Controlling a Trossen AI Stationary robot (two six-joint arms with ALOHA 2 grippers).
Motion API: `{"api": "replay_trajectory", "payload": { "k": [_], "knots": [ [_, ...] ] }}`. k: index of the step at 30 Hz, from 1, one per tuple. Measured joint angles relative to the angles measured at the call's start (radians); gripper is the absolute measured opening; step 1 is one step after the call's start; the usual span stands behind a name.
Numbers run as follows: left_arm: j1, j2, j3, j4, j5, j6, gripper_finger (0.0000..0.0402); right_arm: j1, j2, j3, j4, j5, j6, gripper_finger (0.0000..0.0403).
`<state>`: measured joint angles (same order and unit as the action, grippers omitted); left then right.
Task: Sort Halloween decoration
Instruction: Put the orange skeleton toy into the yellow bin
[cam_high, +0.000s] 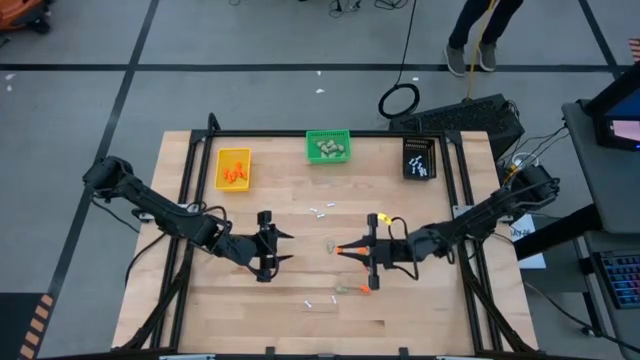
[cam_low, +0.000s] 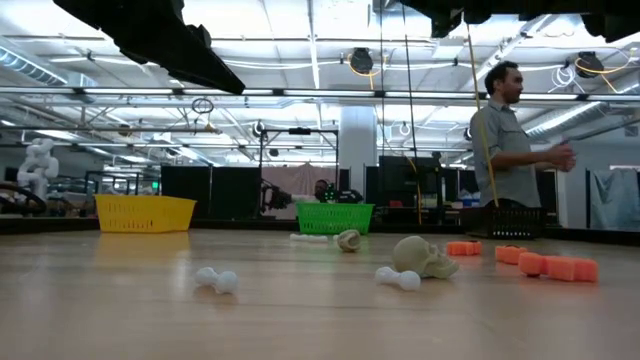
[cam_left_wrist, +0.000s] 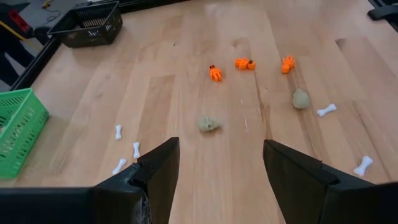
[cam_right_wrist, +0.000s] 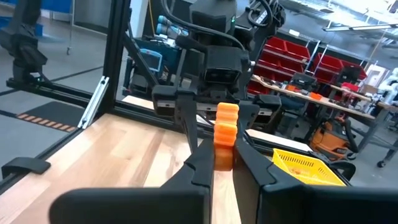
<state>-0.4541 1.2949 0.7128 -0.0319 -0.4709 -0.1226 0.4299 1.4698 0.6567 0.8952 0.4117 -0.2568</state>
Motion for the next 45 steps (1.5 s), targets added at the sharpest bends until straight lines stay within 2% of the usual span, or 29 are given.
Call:
{"api": "replay_trajectory", "payload": {
  "k": [5, 14, 34, 45],
  "knots": [
    [0.0, 0.0, 0.0, 0.0, 0.0, 0.0, 0.0231, -0.006, 0.001, 0.0, 0.016, -0.048, 0.005, 0.0019],
    [0.0, 0.0, 0.0, 0.0, 0.0, 0.0, 0.0231, -0.006, 0.001, 0.0, 0.021, -0.049, -0.011, 0.002],
    [0.0, 0.0, 0.0, 0.033, 0.0, 0.026, 0.0231, -0.006, 0.001, 0.0, 0.02, -0.049, -0.409, 0.002],
    [0.0, 0.0, 0.0, 0.053, 0.0, 0.034, 0.0231, -0.006, 0.001, 0.0, 0.016, -0.049, -0.39, 0.002]
  ]
}}
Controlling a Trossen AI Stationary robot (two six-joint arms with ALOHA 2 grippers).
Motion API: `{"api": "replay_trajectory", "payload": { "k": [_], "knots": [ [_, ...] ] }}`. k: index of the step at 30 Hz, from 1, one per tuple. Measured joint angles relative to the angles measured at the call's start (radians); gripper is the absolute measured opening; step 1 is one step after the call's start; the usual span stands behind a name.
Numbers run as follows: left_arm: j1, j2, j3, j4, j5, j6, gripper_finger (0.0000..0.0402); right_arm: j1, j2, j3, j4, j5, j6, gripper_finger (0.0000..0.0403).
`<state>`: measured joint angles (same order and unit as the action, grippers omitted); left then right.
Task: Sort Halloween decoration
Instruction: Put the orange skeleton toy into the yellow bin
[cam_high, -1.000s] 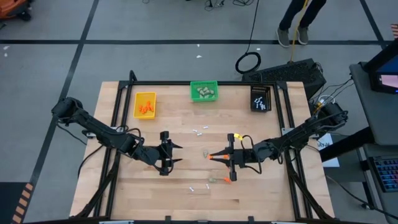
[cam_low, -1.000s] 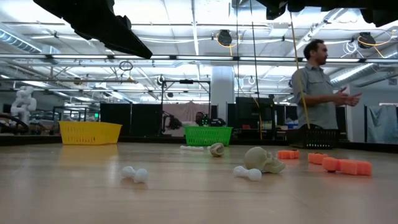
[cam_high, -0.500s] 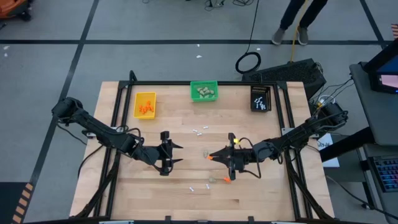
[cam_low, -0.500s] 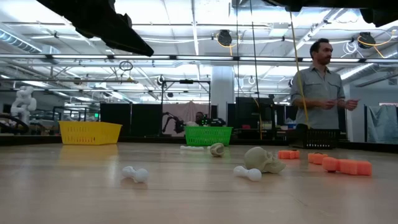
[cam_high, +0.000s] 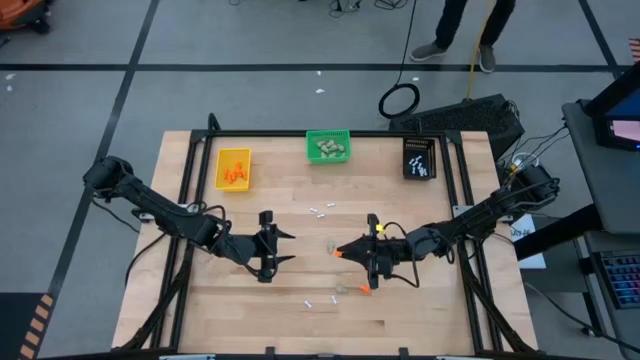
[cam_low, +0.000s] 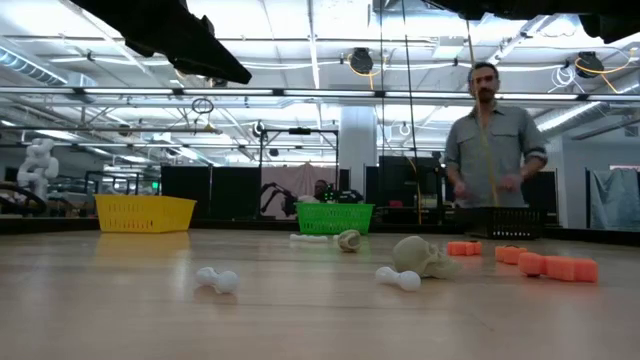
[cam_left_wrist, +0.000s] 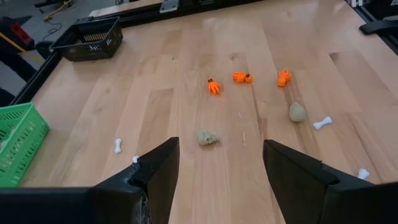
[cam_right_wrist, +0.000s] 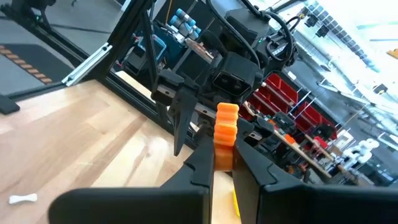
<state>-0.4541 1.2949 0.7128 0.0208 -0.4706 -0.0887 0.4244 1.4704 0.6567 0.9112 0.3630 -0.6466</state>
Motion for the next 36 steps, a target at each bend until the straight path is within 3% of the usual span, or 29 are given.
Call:
{"api": "replay_trajectory", "payload": {
  "k": [8, 23, 28, 36],
  "knots": [
    [0.0, 0.0, 0.0, 0.065, 0.0, 0.055, 0.0231, 0.0, 0.0, 0.0, 0.0, 0.001, 0.133, 0.002],
    [0.0, 0.0, 0.0, 0.419, 0.001, 0.314, 0.0231, 0.0, 0.0, 0.0, 0.0, 0.001, 0.658, 0.002],
    [0.001, 0.0, 0.0, 0.489, 0.009, 0.313, 0.0231, 0.0, 0.0, 0.0, 0.0, 0.001, 0.687, 0.002],
    [0.058, 0.028, 0.009, 0.624, 0.124, 0.296, 0.0231, -0.001, 0.0, 0.0, 0.0, 0.004, 0.662, 0.002]
  ]
}}
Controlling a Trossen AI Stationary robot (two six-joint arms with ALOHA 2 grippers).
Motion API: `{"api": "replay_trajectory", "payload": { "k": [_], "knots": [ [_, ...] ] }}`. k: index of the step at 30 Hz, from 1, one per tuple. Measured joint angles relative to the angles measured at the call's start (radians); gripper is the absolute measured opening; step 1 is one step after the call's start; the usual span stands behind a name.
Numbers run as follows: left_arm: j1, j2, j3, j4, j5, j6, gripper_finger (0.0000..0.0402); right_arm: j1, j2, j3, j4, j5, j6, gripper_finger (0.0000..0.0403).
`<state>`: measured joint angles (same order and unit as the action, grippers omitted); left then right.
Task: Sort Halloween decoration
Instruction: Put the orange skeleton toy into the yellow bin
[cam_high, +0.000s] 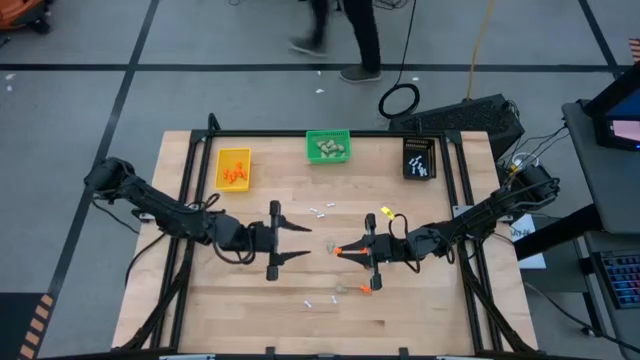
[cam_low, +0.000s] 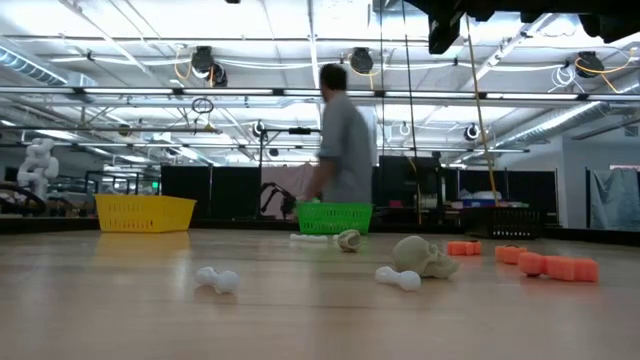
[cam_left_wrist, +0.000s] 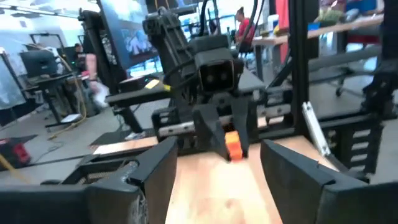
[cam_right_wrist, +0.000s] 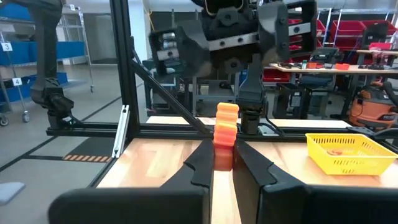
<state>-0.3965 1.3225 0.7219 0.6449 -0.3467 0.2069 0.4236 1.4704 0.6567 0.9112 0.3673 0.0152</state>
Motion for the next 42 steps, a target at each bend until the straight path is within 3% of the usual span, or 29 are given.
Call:
{"api": "replay_trajectory", "payload": {
  "k": [6, 16, 26, 37, 42],
  "knots": [
    [0.026, 0.072, 0.052, 0.006, 0.077, -0.044, 0.0231, 0.0, 0.0, 0.0, -0.002, 0.001, -0.019, 0.002],
    [0.024, 0.234, 0.116, 0.11, 0.084, -0.045, 0.0231, 0.0, 0.0, 0.0, -0.005, 0.001, -0.031, 0.002],
    [0.065, 0.289, 0.116, 0.17, 0.088, -0.147, 0.0231, 0.0, 0.0, 0.0, -0.006, 0.001, -0.054, 0.002],
    [0.069, 0.34, 0.116, 0.276, 0.12, -0.112, 0.0229, 0.0, 0.0, 0.0, -0.006, 0.001, -0.054, 0.002],
    [0.069, 0.341, 0.116, 0.283, 0.135, -0.088, 0.0196, 0.0, 0.0, 0.0, -0.007, 0.001, -0.054, 0.002]
  ]
}}
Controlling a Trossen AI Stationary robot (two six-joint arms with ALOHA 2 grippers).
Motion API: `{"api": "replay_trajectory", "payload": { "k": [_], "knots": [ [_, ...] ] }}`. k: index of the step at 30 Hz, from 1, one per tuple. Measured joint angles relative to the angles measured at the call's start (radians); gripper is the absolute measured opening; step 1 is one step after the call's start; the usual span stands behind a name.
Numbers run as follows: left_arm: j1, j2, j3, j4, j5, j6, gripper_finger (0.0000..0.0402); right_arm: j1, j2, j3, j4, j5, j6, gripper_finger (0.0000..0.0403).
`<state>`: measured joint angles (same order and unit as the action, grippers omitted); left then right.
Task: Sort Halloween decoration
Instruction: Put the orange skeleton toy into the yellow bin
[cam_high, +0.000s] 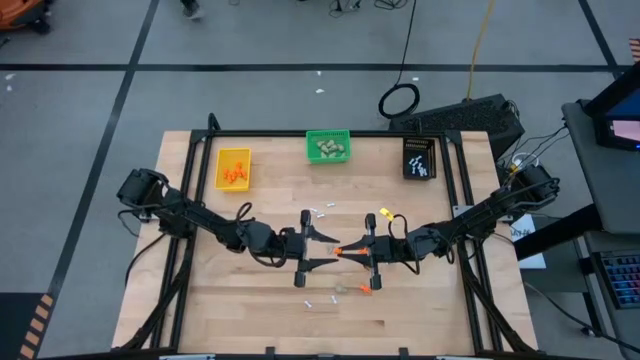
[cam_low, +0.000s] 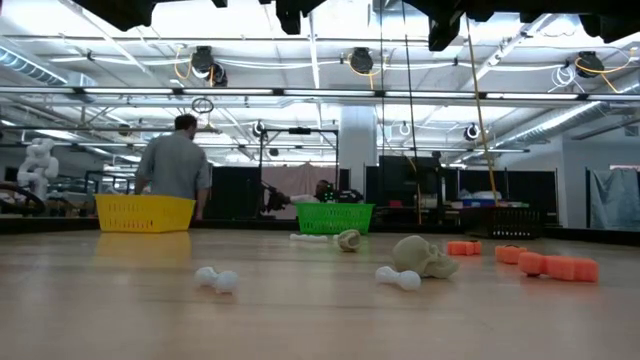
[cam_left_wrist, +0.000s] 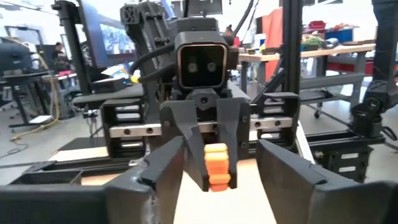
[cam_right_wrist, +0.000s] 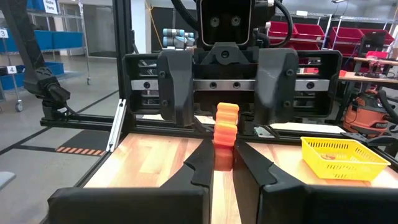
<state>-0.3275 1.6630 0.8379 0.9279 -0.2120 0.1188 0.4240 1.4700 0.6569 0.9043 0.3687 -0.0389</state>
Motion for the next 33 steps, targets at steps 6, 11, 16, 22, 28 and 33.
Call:
{"api": "replay_trajectory", "payload": {
  "k": [6, 11, 16, 22, 28, 33],
  "knots": [
    [0.0, 0.0, 0.0, -0.001, 0.026, 0.018, 0.0131, 0.0, 0.0, 0.0, 0.0, 0.0, 0.0, 0.002],
    [0.0, 0.0, 0.0, -0.001, 0.025, 0.019, 0.0087, 0.0, 0.0, 0.0, 0.001, -0.001, 0.0, 0.002],
    [0.002, 0.0, 0.0, -0.018, 0.025, 0.018, 0.0061, -0.003, 0.0, 0.0, 0.0, -0.003, -0.002, 0.002],
    [0.002, 0.0, 0.0, -0.025, 0.024, 0.018, 0.0055, -0.008, 0.0, 0.0, -0.001, -0.004, -0.001, 0.002],
    [0.002, 0.0, 0.0, -0.022, 0.024, 0.018, 0.0011, -0.008, 0.0, 0.0, 0.001, -0.004, 0.0, 0.0021],
    [0.002, 0.0, 0.0, -0.023, 0.024, 0.018, 0.0014, -0.008, 0.0, 0.0, 0.002, -0.003, 0.039, 0.0038]
  ]
}}
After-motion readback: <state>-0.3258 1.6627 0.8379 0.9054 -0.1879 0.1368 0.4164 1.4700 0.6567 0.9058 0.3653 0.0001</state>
